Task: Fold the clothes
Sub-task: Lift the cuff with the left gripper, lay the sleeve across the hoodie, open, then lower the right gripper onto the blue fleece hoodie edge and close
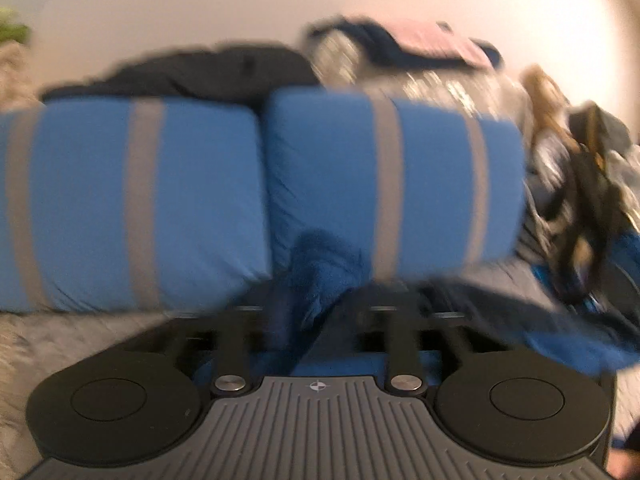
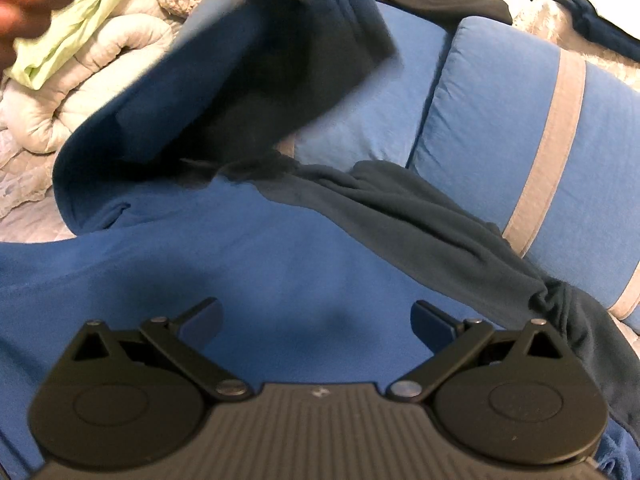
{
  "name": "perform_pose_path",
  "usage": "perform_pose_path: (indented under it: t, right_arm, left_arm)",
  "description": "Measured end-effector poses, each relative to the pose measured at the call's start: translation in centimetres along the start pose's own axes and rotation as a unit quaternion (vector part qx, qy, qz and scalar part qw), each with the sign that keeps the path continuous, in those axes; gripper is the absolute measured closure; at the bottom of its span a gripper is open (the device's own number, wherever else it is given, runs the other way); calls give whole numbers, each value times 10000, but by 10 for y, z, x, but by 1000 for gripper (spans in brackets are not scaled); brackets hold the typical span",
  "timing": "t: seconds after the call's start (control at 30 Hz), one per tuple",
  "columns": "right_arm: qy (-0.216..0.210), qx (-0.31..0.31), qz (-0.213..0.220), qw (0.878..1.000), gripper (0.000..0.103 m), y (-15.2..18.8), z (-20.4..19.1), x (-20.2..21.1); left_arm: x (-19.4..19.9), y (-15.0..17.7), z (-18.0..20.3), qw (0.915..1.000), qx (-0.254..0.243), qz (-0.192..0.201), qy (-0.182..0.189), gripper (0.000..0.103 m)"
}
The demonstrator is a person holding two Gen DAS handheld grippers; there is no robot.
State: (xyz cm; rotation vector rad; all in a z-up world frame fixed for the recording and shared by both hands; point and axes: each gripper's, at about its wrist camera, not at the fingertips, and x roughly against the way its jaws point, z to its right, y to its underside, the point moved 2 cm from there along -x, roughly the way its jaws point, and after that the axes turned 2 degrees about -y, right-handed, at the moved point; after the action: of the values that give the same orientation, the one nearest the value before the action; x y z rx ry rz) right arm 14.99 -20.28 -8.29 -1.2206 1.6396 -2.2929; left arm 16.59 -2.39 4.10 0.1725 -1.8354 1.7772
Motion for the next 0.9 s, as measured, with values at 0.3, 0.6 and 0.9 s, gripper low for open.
perform_pose_path:
  t: [0.3, 0.6, 0.9]
  right_arm:
    - [114, 231, -53, 9997, 0, 2, -1, 0]
    - [83, 261, -290, 9992, 0, 7, -1, -2]
    - [269, 960, -89, 9950, 0, 6, -12, 6]
  left_arm:
    - [27, 13, -26, 9996, 262, -42, -74, 23]
    - [72, 42, -64, 9984, 58, -212, -526, 23]
    - [114, 69, -93, 9958, -204, -84, -891, 23]
